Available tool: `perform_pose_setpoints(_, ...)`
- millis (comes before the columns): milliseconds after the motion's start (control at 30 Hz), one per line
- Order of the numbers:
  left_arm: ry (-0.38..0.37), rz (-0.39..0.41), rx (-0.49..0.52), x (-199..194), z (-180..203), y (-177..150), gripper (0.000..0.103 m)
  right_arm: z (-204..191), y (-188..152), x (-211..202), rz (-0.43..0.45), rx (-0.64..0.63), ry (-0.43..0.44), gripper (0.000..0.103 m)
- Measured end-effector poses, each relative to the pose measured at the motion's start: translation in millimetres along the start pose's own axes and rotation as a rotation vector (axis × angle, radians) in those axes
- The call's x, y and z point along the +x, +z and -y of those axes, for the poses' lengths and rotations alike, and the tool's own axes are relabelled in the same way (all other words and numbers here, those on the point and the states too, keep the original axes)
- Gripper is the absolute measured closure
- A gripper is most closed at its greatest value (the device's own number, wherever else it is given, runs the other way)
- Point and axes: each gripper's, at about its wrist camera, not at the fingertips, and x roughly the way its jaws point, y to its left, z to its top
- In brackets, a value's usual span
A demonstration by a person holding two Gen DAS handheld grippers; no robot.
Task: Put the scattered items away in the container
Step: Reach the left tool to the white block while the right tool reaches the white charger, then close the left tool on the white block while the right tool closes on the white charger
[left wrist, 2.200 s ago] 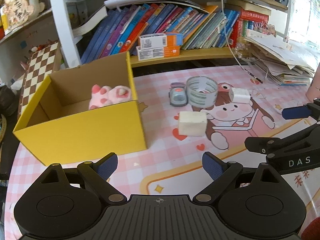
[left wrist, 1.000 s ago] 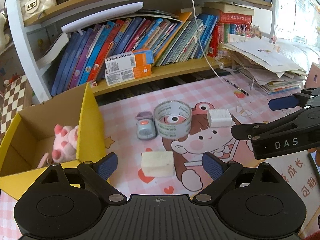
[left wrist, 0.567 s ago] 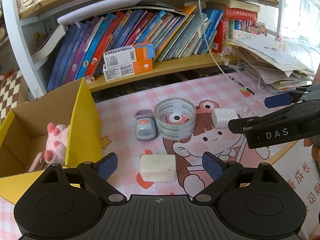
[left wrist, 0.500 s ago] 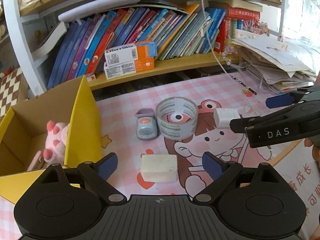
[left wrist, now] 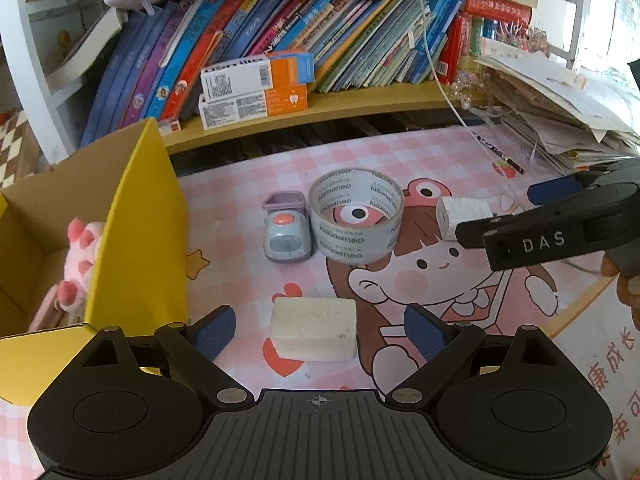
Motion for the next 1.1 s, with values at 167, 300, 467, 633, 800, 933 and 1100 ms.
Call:
perform_pose_setpoints(167,-0.005,-0.019,-0.001,8.6,-0.7,-1.4,0.01,2.9,1.9,11.6,-0.013,0.003,-0.004,0.009)
perform_pose_setpoints(300,-0.013,-0.025,-0.002,13.8,-1.0,-1.9,0.011,3.9,3.4,20.5,-0.023,0.001,-0.006,0.009)
perform_pose_setpoints(467,-0.014,-0.024,-0.004,19.6,-0.9,-2.7,0.011,5.5,6.7,31.2,-0.028,0.004,-0.016,0.012)
perform_pose_setpoints(633,-0.008,-0.026,-0.015,25.8,-2.3,-2.1,0.011,6.5,9.7,42.1,-0.041,0.003,-0.023,0.015)
perform_pose_setpoints(800,-0.019,-0.036,-0.012,32.0,-1.9,-2.1,0.016,6.5,9.2,48.6,-0.051,0.001,-0.021,0.016)
perform_pose_setpoints(933,-0.03,-0.048,-0.011,35.6,-2.0,-2.7,0.021,7.3,9.0,52.5,-0.058,0.004,-0.022,0.018)
perform_pose_setpoints(1100,-0.046,-0.067,-0.022,40.8,-3.7,-3.2,0.03,8.4,9.8,57.4,-0.064,0.006,-0.023,0.022)
